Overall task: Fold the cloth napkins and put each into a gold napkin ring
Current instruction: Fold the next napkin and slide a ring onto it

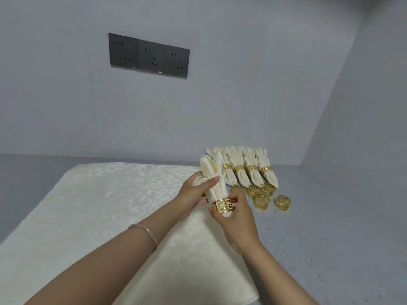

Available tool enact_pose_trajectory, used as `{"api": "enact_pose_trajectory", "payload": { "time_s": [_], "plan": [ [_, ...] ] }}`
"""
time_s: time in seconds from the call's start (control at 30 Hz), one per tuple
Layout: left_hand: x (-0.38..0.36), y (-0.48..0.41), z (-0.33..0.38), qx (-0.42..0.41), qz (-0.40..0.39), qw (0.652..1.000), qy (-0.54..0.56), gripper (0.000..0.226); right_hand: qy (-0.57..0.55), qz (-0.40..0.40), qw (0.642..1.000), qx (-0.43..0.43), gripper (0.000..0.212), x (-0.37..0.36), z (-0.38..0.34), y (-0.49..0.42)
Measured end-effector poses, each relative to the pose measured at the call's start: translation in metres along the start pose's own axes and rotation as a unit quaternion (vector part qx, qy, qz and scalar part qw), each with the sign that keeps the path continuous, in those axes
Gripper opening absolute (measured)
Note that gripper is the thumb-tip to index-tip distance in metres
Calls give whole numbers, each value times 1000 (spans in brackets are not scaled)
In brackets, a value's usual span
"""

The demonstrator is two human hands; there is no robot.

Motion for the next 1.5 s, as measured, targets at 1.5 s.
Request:
{"api": "enact_pose_trajectory", "payload": {
  "time_s": [1.5],
  "plan": [
    [-26, -128, -76, -207, -107, 789, -569, 83, 7, 55, 994, 94, 27, 31, 81, -176]
  ]
}}
Point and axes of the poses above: each hand's wrist, its own y-axis away from the middle knuckle, its own x-axis out of the back of the hand, z = x × y, the point moved 4 cm from there along -y, towards the middle knuckle, and after that the axes turned 14 degrees about z, right-handed, at the moved point
